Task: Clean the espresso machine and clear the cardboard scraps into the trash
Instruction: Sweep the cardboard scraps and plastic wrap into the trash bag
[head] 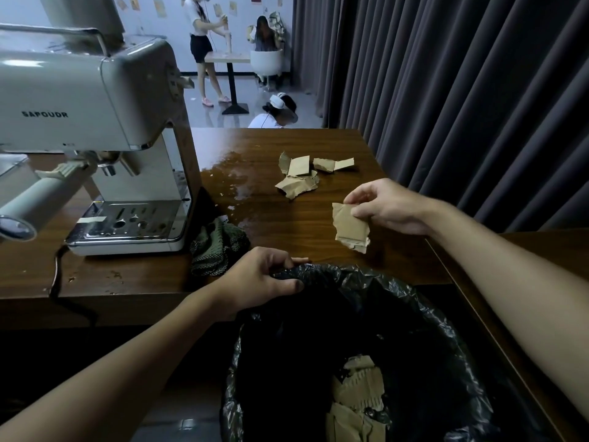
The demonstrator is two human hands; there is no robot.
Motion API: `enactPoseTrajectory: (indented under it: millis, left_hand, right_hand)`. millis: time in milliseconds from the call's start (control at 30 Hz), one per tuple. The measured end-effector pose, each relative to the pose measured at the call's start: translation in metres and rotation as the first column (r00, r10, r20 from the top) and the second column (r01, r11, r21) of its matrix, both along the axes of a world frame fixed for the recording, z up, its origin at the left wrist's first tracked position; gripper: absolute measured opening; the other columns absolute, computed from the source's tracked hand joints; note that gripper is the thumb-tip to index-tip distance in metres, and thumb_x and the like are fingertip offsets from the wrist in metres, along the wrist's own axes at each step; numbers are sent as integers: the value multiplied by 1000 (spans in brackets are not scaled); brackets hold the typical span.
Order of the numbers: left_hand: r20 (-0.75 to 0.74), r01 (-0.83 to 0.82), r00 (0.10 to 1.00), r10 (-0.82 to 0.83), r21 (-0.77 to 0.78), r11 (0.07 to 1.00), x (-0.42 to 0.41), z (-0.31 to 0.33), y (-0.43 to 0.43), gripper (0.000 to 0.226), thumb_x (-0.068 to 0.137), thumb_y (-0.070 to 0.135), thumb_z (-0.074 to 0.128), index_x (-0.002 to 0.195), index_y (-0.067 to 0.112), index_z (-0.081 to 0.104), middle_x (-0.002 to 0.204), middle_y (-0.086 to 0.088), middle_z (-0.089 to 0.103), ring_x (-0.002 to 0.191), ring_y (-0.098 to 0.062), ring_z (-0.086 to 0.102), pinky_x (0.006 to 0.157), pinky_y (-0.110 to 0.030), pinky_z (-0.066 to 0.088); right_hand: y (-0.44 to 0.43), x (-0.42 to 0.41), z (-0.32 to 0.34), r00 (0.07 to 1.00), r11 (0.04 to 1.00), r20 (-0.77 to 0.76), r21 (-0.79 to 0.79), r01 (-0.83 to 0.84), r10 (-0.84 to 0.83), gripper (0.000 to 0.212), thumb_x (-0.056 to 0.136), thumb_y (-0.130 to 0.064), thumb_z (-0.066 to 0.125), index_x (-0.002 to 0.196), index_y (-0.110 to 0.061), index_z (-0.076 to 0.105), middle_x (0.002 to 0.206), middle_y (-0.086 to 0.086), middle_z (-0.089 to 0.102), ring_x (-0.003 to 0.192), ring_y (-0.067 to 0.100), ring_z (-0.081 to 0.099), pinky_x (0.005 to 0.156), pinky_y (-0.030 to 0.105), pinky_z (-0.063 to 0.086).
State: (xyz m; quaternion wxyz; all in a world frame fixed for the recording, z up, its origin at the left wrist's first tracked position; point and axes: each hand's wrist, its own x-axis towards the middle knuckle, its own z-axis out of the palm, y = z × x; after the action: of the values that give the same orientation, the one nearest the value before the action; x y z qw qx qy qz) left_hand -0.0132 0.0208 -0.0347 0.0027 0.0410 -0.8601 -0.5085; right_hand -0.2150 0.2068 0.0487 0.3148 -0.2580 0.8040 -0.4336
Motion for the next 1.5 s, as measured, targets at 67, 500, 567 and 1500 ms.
enactPoseTrajectory:
  millis: [67,500,567,1500]
  left_hand:
    - [0,-12,1000,12,11,1000,0,2,0,32,68,52,76,73,23,64,100,-23,71,83,-21,68,74,-39,51]
    - [13,-2,1000,1,75,997,1,4,5,24,85,9,76,76,-4,58,91,12,76,83,8,62,69,-24,49]
    - [1,2,1000,-2,69,998,0,1,2,26,82,20,79,77,2,61,106,5,75,104,1,65,82,-37,56]
    - [-3,-11,1000,11,43,999,1,1,0,40,68,48,78,78,12,63,110,-19,71,107,-30,68,89,-56,52]
  right_hand:
    - [10,7,18,979,989,138,-20,-149,150,27,89,2,60,115,-6,63,114,14,60,100,23,63,82,33,58]
    - [-75,4,-24,887,959,-404,252,-129,225,61,93,-23,60,148,-27,33,155,3,34,140,21,34,103,29,32]
    - [-90,-1,-34,873,956,-440,280,-89,210,67,94,-26,56,152,-29,23,160,2,23,146,22,24,112,36,27]
    - [-37,-7,-23,896,927,-362,356,-120,255,6,90,-20,66,93,-25,68,106,1,66,90,13,60,82,33,51]
